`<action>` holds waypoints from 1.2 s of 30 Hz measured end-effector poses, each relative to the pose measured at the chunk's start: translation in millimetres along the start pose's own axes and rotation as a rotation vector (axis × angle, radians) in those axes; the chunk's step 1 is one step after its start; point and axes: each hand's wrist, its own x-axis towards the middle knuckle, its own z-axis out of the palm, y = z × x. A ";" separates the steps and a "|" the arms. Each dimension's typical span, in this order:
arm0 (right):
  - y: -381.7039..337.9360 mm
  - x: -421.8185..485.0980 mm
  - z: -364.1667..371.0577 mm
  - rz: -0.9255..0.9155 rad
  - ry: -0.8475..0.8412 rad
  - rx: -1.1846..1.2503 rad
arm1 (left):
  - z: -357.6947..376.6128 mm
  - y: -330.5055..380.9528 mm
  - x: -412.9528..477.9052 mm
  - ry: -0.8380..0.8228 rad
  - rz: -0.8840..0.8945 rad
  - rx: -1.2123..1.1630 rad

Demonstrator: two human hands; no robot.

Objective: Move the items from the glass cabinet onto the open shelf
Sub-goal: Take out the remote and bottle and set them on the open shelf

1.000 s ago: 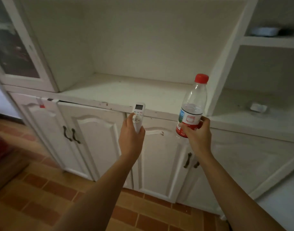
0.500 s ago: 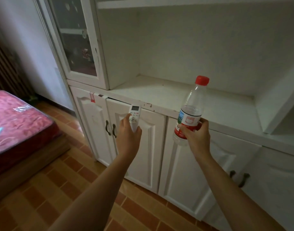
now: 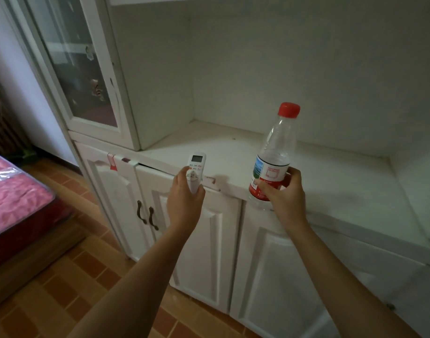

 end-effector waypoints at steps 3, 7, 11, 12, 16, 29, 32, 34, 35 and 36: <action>4.6 45.6 14.3 -0.010 -0.011 -0.001 | 23.2 0.9 46.9 0.013 -0.011 -0.007; 7.5 103.4 36.8 -0.017 -0.041 -0.022 | 48.5 2.2 99.3 0.027 0.019 0.005; 12.2 146.1 69.6 0.000 -0.057 -0.028 | 61.4 -6.5 146.6 0.019 0.015 0.035; 13.7 154.7 78.3 0.009 -0.052 -0.023 | 63.9 -9.8 157.4 0.006 0.015 0.039; 18.0 187.2 117.4 0.048 -0.018 -0.020 | 72.2 -23.5 203.8 -0.067 0.005 0.023; 17.5 259.3 238.8 0.066 0.136 -0.044 | 104.9 -83.2 346.3 -0.370 0.023 0.025; 20.5 265.2 254.3 0.081 0.158 -0.046 | 115.7 -88.4 355.3 -0.410 0.033 0.018; 22.6 269.8 260.9 0.083 0.176 -0.023 | 124.4 -95.6 359.9 -0.416 0.061 0.021; 23.7 272.2 263.5 0.084 0.181 -0.014 | 128.2 -99.0 361.5 -0.423 0.070 0.042; 24.8 275.0 266.0 0.082 0.187 -0.014 | 131.8 -101.6 363.7 -0.430 0.075 0.072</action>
